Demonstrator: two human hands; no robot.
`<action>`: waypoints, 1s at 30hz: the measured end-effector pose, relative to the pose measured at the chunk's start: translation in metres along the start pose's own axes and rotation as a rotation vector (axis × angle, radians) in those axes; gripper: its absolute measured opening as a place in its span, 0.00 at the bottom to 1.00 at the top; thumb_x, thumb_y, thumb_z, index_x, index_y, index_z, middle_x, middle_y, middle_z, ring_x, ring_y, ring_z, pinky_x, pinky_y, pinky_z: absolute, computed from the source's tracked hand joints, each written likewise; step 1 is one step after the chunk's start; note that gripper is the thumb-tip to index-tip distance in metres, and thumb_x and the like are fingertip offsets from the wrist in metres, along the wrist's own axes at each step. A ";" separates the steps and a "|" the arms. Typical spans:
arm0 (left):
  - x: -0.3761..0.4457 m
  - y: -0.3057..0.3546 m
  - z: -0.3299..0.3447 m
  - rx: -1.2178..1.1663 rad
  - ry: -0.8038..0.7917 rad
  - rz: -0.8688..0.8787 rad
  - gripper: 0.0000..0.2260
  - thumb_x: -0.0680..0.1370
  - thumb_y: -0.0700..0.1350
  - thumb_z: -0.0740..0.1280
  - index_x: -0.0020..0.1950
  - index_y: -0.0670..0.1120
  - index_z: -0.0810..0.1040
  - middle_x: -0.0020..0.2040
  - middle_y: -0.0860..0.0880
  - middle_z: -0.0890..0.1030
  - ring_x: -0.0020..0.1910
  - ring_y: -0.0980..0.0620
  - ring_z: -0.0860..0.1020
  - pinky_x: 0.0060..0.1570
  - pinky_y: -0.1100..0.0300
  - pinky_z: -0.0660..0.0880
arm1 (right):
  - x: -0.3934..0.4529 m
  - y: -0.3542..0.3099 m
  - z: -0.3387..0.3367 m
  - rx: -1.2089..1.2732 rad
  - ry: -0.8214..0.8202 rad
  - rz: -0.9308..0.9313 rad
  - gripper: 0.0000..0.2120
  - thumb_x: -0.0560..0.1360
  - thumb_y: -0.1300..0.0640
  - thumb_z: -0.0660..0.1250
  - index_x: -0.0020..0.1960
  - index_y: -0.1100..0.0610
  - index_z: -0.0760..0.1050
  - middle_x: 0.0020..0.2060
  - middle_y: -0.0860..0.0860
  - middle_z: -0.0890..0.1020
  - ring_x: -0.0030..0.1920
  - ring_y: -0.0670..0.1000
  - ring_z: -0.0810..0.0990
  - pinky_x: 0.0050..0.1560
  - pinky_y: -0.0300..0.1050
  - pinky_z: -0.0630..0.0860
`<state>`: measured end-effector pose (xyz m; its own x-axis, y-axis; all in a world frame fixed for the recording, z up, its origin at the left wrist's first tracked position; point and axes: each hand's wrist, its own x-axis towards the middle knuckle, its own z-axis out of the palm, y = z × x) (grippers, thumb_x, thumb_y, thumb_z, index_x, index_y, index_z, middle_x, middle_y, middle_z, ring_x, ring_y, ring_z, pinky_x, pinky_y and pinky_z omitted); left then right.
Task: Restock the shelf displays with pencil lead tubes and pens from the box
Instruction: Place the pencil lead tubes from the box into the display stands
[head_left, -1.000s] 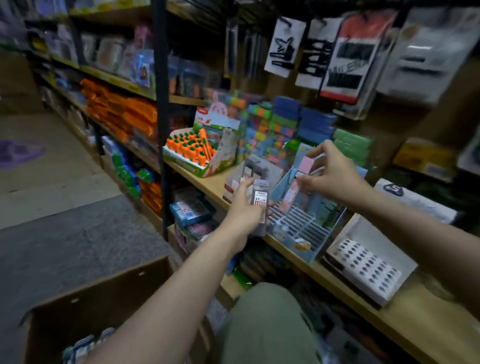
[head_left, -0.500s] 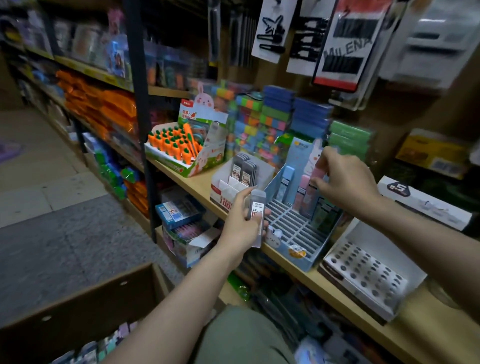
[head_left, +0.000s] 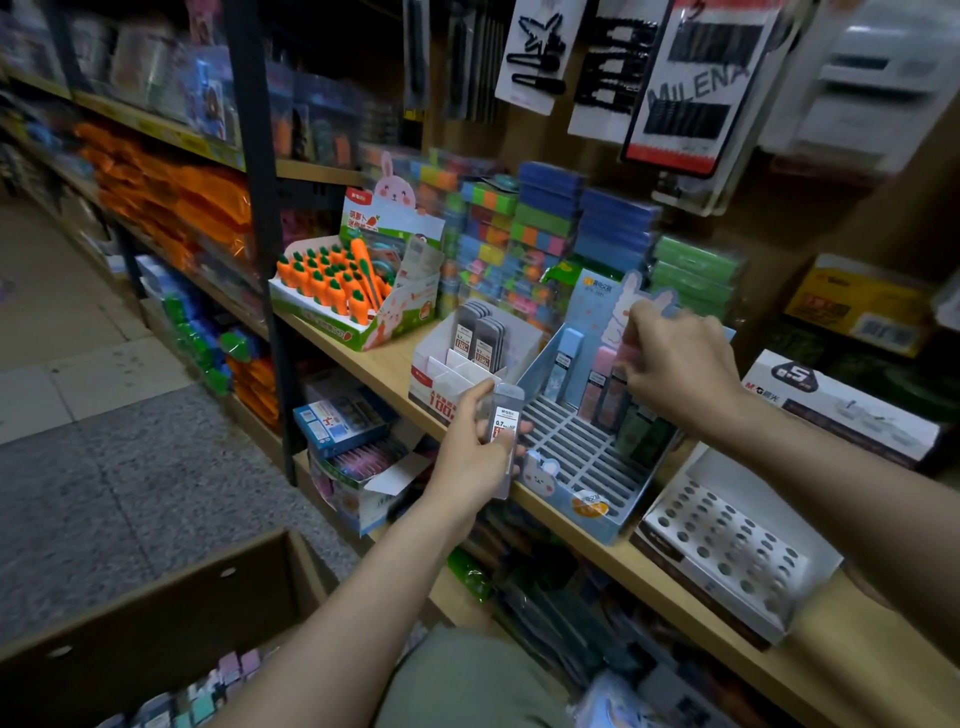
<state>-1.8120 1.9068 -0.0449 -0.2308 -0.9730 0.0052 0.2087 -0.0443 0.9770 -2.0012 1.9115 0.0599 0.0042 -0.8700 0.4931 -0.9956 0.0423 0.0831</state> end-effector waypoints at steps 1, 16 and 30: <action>0.000 -0.001 0.000 0.002 -0.002 -0.005 0.23 0.81 0.35 0.60 0.70 0.58 0.66 0.53 0.46 0.82 0.42 0.52 0.78 0.37 0.63 0.78 | 0.001 0.000 0.002 -0.016 -0.001 -0.003 0.08 0.74 0.55 0.68 0.48 0.54 0.69 0.40 0.55 0.80 0.44 0.58 0.76 0.48 0.51 0.67; -0.006 0.002 -0.004 0.021 -0.006 0.019 0.22 0.81 0.36 0.61 0.71 0.56 0.66 0.51 0.47 0.84 0.42 0.53 0.79 0.36 0.64 0.77 | -0.011 0.006 0.008 -0.183 0.040 -0.082 0.13 0.79 0.50 0.63 0.51 0.58 0.82 0.54 0.55 0.77 0.53 0.55 0.73 0.52 0.52 0.73; -0.022 0.013 0.014 0.042 -0.045 -0.008 0.12 0.81 0.34 0.60 0.63 0.44 0.70 0.52 0.45 0.83 0.41 0.48 0.79 0.35 0.60 0.80 | -0.049 0.030 -0.017 -0.026 -0.039 -0.125 0.16 0.74 0.57 0.72 0.60 0.62 0.78 0.54 0.58 0.78 0.52 0.61 0.79 0.49 0.52 0.77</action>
<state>-1.8179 1.9304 -0.0290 -0.2750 -0.9614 0.0065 0.1669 -0.0411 0.9851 -2.0300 1.9635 0.0534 0.1244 -0.8877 0.4433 -0.9847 -0.0556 0.1649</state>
